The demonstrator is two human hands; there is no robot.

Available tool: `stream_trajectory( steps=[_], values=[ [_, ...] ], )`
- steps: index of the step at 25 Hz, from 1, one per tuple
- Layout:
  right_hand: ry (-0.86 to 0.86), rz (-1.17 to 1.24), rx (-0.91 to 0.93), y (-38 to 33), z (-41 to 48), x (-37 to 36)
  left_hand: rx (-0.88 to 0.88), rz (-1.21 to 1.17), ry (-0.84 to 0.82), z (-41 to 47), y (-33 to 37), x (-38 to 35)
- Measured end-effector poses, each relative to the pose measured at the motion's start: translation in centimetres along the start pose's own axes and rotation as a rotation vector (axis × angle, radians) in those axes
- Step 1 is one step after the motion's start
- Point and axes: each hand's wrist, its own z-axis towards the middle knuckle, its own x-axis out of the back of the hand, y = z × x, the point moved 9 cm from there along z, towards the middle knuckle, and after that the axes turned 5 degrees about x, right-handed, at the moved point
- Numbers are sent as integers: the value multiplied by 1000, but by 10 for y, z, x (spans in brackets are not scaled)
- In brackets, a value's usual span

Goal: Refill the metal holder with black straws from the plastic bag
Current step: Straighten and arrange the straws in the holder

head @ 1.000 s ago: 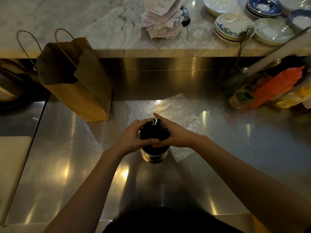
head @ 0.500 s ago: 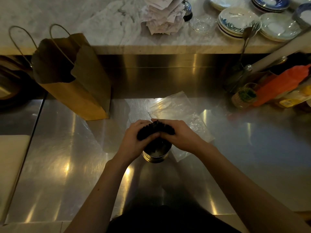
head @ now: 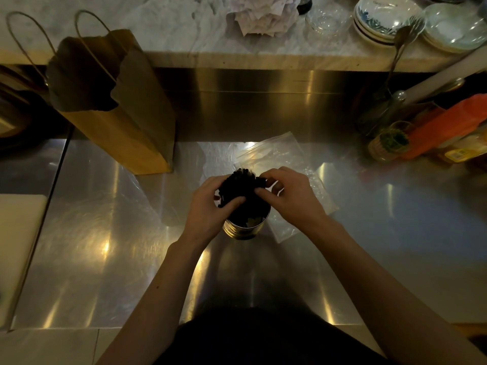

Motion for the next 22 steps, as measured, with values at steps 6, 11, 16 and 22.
stream_trajectory(
  steps=[6, 11, 16, 22],
  values=[
    [-24, 3, 0, -7, 3, -9, -12, -2, 28, 1, 3, 0],
    [-2, -30, 37, -10, 5, -8, 4, -43, 28, -1, -1, 1],
    [8, -45, 36, -14, 2, 2, 17, -51, 16, -2, 0, 5],
    [77, -96, 74, -42, 5, 48, -39, -49, 114, -12, 27, 33]
  ],
)
